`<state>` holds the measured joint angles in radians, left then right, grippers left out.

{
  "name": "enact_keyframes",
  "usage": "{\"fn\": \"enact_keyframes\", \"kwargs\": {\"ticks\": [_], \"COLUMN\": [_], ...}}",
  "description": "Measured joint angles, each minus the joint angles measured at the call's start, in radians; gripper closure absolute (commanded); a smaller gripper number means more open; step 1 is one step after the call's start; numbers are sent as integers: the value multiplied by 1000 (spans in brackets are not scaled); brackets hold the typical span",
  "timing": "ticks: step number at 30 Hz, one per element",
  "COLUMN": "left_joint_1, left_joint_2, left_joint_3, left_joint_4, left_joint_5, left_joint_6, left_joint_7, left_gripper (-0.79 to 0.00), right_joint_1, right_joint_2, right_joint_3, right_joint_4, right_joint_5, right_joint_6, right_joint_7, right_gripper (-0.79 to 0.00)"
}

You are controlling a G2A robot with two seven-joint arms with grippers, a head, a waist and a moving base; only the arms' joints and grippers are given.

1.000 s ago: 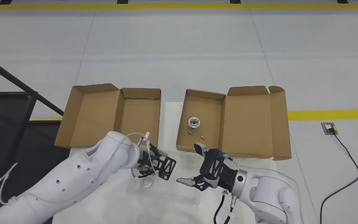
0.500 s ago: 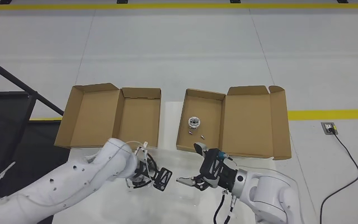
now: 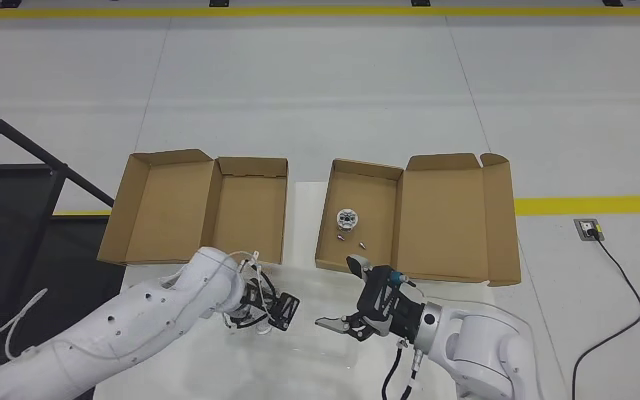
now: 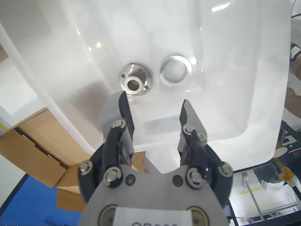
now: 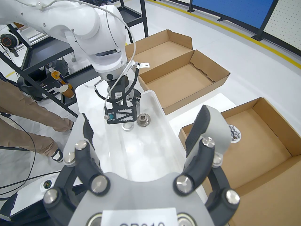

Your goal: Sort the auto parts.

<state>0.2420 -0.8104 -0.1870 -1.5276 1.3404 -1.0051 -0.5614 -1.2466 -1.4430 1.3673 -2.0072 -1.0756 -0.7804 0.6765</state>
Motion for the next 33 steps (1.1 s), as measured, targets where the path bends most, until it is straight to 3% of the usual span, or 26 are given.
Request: {"fn": "enact_keyframes", "kwargs": {"ticks": [2,6,10,15,17,33], "left_joint_1": [8,25,50,71,80,106], "left_joint_2": [-8,-20,-38,-62,-73,-153], "left_joint_3": [-11,-31,-40,-51,-60,-111], "left_joint_4": [17,43,67,105,123,250], "left_joint_5": [14,55,103,144,157,190], "left_joint_6": [7,44,68,92,110,49], "left_joint_7": [20,44,58,77,83,125], "left_gripper": [-431,-493,-453,-342,-345,-342], "right_joint_1": [0,0,0,0,0,0], "right_joint_2": [0,0,0,0,0,0], "right_joint_3": [0,0,0,0,0,0], "right_joint_4": [0,0,0,0,0,0], "right_joint_5": [0,0,0,0,0,0], "right_joint_6": [0,0,0,0,0,0], "right_joint_7": [0,0,0,0,0,0], "right_gripper": [-785,-785,-785,-785,-785,-785]}}
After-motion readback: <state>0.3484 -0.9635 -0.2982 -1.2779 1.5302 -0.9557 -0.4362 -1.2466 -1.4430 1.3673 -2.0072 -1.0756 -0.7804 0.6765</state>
